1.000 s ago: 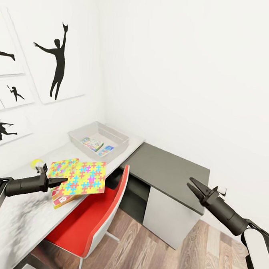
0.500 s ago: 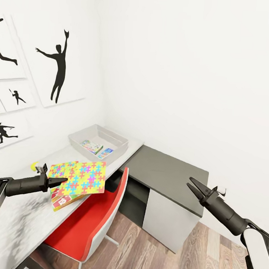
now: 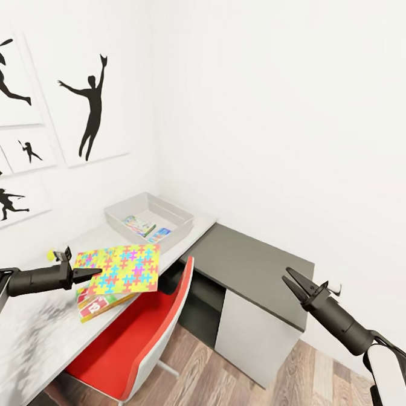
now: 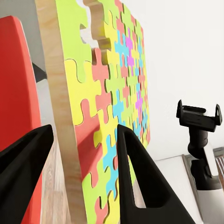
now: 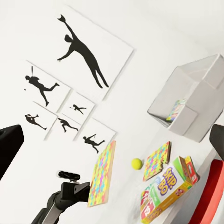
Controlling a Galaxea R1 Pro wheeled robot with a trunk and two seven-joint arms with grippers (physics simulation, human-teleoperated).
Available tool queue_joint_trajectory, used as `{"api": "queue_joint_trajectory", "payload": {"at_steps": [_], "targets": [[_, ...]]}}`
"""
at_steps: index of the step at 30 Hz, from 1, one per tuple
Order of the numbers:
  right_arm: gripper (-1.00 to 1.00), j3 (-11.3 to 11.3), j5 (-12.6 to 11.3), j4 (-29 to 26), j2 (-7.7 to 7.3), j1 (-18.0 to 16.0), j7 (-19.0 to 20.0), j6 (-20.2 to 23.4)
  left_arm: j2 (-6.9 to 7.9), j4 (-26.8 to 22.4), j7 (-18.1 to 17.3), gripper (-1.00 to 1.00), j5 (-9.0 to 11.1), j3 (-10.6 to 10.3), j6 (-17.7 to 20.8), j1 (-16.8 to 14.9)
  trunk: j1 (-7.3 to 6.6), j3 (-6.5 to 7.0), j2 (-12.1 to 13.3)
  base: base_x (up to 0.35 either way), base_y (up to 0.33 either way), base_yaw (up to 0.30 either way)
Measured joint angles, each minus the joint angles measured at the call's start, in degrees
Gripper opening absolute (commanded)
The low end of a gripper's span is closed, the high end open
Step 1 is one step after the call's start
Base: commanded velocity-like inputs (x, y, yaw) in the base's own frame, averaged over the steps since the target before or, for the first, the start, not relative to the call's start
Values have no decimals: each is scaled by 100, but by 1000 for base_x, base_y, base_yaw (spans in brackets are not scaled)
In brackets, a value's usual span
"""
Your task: Put all the toys in the child's room - the three board games (two on the bed and one on the table), the two jigsaw puzzles on the table, and the tennis ball on the table - inside the toy box on the table in the child's room.
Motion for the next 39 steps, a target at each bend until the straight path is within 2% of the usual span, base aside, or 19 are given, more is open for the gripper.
{"api": "queue_joint_trajectory", "payload": {"at_steps": [15, 29, 35, 39], "targets": [[100, 0, 1, 0, -5, 0, -9, -3, 8, 0, 1, -100, 3, 2, -8, 7, -3, 143, 0, 257, 0, 21], [100, 23, 9, -57, 26, 0, -35, -8, 2, 1, 1, -100, -3, 0, -17, 9, -2, 235, 0, 296, -52, 98], [100, 40, 16, -58, 28, -1, -44, -8, 0, 1, 4, -100, 7, -1, -17, 10, -2, 259, 0, 274, -161, 226], [100, 38, 202, -61, 34, -1, -38, -8, 0, 1, 3, -100, 7, 0, -17, 10, -2, 278, 0, 243, -226, 254]]}}
